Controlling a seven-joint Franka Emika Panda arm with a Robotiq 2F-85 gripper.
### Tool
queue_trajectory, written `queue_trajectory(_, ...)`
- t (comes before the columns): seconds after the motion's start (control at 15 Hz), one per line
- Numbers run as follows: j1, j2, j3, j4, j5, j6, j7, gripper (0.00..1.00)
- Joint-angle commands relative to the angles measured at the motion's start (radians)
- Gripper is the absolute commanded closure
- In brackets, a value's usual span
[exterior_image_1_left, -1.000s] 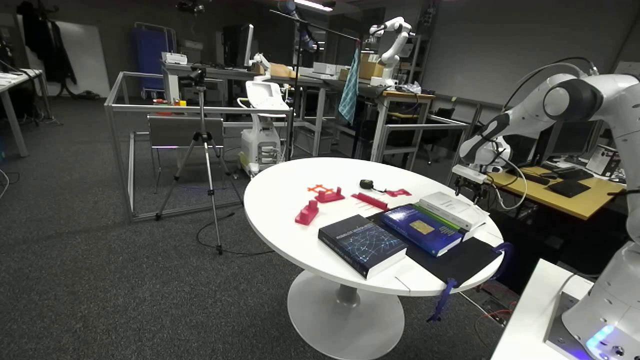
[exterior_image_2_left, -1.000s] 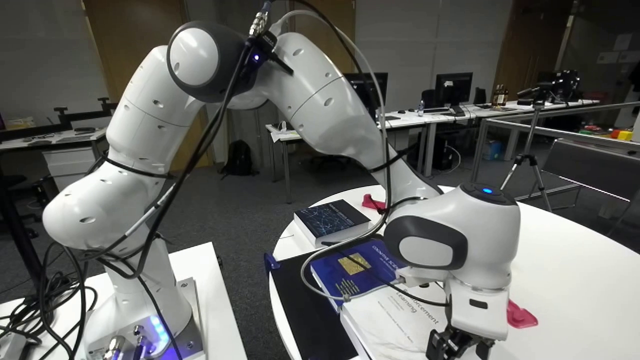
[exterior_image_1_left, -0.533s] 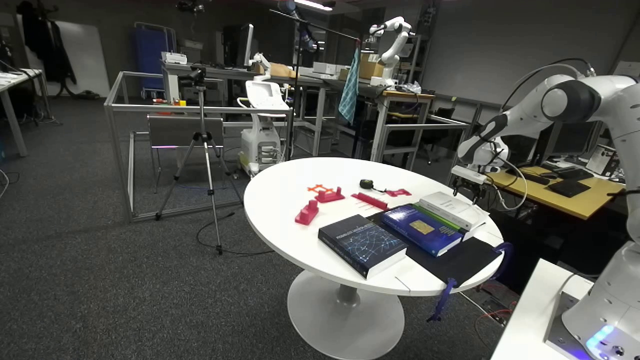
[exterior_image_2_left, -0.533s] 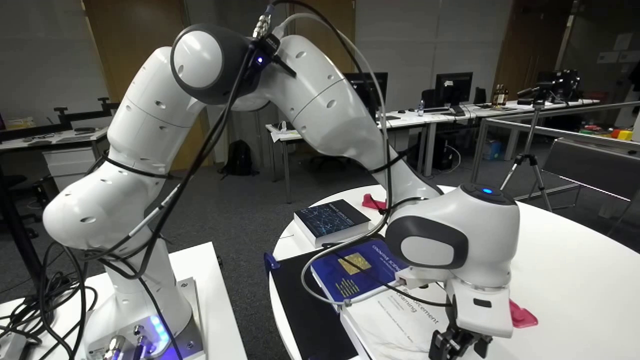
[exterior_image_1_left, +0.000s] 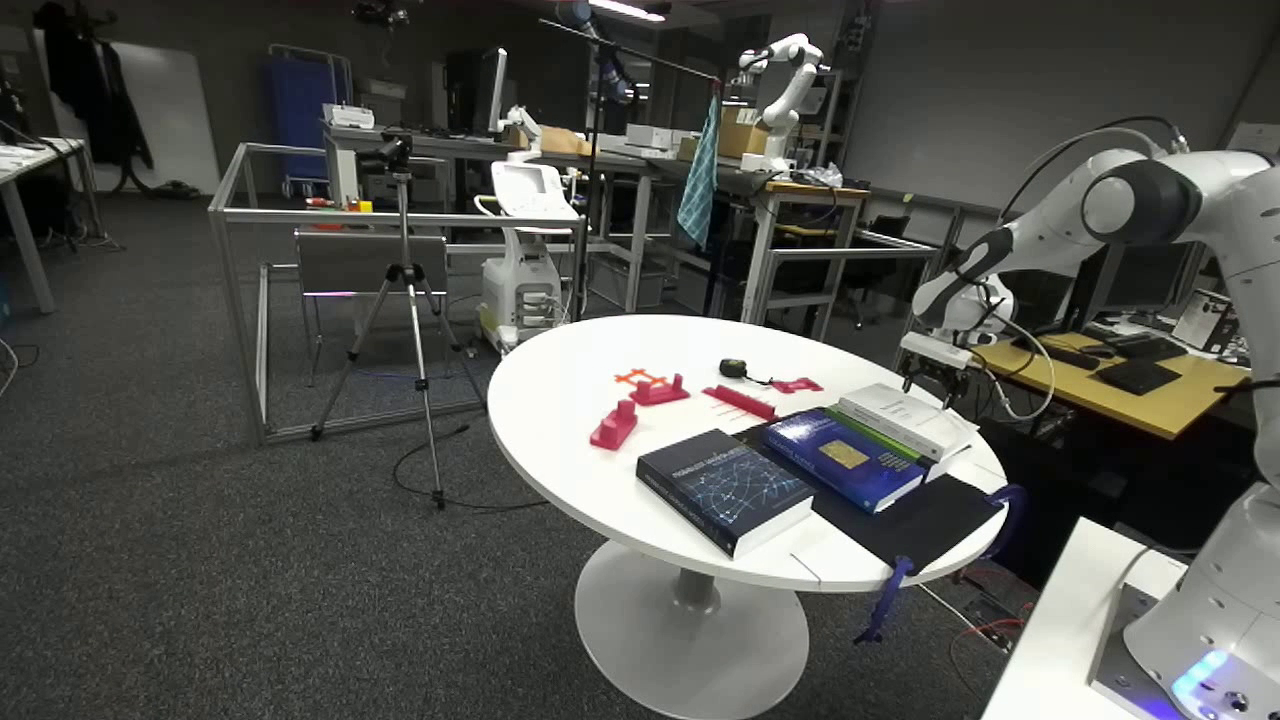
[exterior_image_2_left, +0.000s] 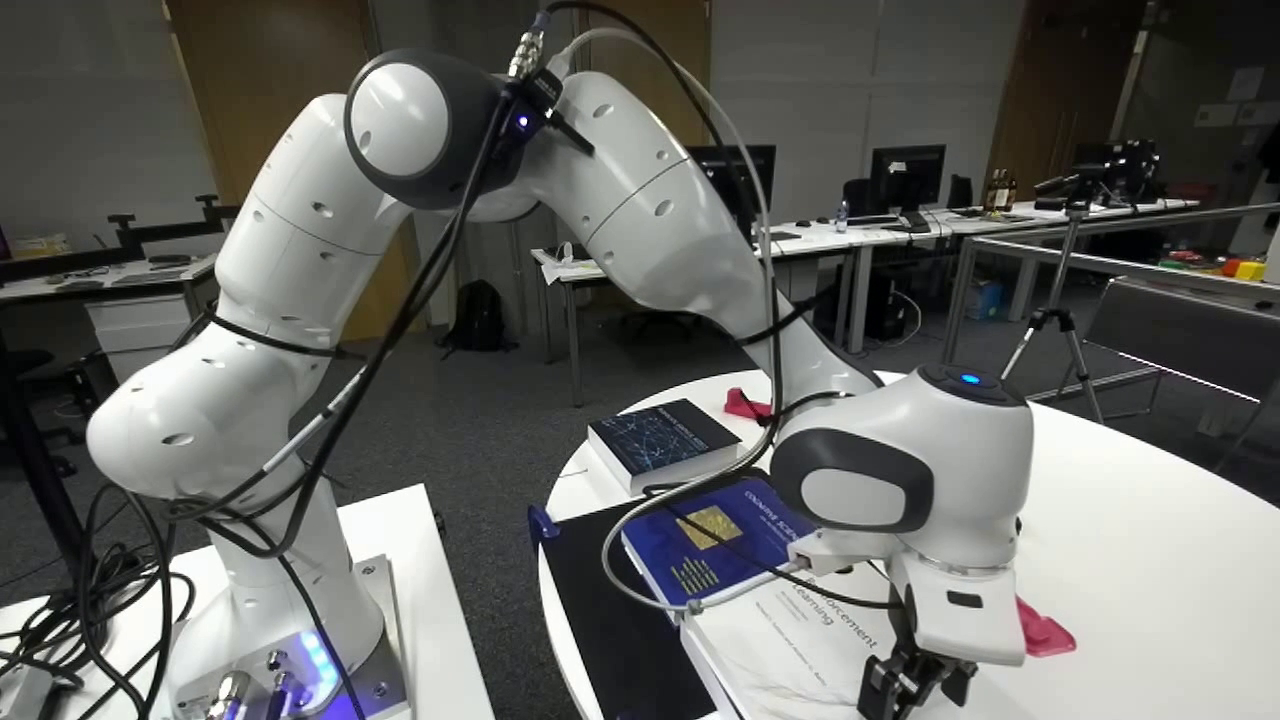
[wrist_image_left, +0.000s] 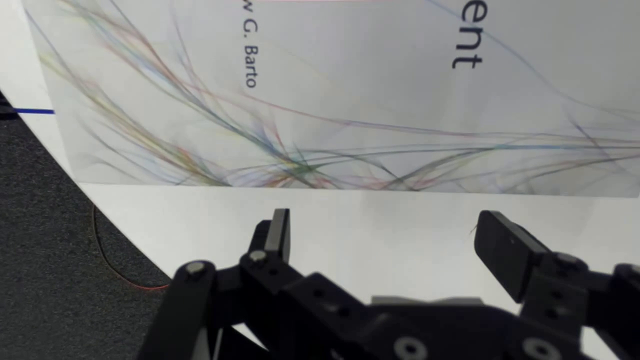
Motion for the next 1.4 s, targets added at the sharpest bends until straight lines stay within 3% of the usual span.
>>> queue_trajectory(0.0,0.000,0.002,0.002,0.015,-0.006,-0.035,-0.021,0.00)
queue_trajectory(0.73,0.011,0.047,0.004,0.047,-0.007,-0.051,0.006,0.00)
queue_trajectory(1.33,0.029,-0.044,0.012,-0.062,0.009,-0.029,-0.013,0.00)
